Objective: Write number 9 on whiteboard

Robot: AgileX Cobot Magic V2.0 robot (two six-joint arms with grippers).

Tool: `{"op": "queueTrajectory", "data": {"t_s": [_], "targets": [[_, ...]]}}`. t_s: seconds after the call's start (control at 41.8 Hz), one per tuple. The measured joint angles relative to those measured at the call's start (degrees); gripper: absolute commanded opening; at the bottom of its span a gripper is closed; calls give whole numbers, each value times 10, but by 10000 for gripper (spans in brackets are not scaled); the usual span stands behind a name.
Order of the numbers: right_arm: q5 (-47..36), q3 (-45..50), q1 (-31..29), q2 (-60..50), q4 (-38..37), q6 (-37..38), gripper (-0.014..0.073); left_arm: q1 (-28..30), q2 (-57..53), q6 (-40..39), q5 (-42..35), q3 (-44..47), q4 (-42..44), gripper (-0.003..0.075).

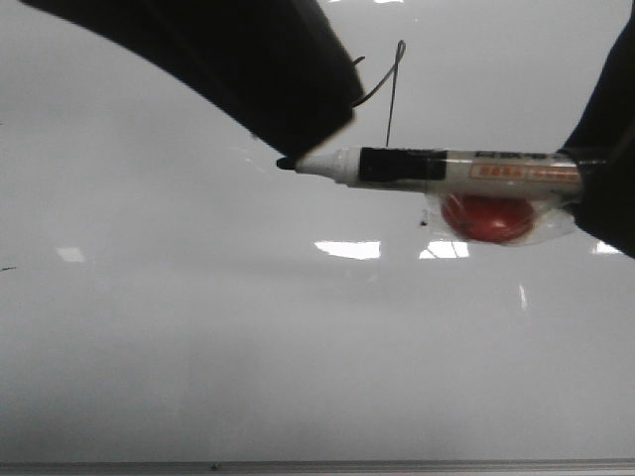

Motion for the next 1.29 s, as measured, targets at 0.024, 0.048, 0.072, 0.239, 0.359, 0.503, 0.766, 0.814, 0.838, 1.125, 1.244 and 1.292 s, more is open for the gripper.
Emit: {"op": "queueTrajectory", "data": {"t_s": [0.024, 0.048, 0.072, 0.239, 0.359, 0.503, 0.766, 0.814, 0.838, 1.125, 1.244, 1.292], "targets": [[0, 0, 0, 0, 1, -3, -67, -5, 10, 0, 0, -3, -1, 438], [0, 0, 0, 0, 1, -4, -67, -7, 17, 0, 0, -4, -1, 438], [0, 0, 0, 0, 2, -5, -67, -11, 26, 1, 0, -6, -1, 438], [-3, 0, 0, 0, 5, -6, -67, -13, 57, 8, -1, -8, -1, 392], [-10, 0, 0, 0, 5, -7, -67, -13, 60, 14, -11, -8, -1, 266], [-11, 0, 0, 0, 5, -7, -62, -13, 60, 17, -30, -9, -1, 83], [-13, 0, 0, 0, 1, -16, 412, -16, 60, 27, -22, -9, 2, -19], [-14, 0, 0, 0, 1, -15, 510, -16, 60, 23, -26, -9, 2, -19], [-14, 0, 0, 0, 2, -14, 545, -16, 60, 19, -27, -9, 2, -19], [-13, -6, -58, -75, -77, 107, 622, -4, 26, -221, -18, -9, 211, -19], [-12, -7, -99, -118, -99, 148, 622, 36, -7, -377, -7, -9, 325, -19], [-10, -7, -109, -130, -101, 154, 622, 61, -23, -422, -7, -8, 359, -19]]}}
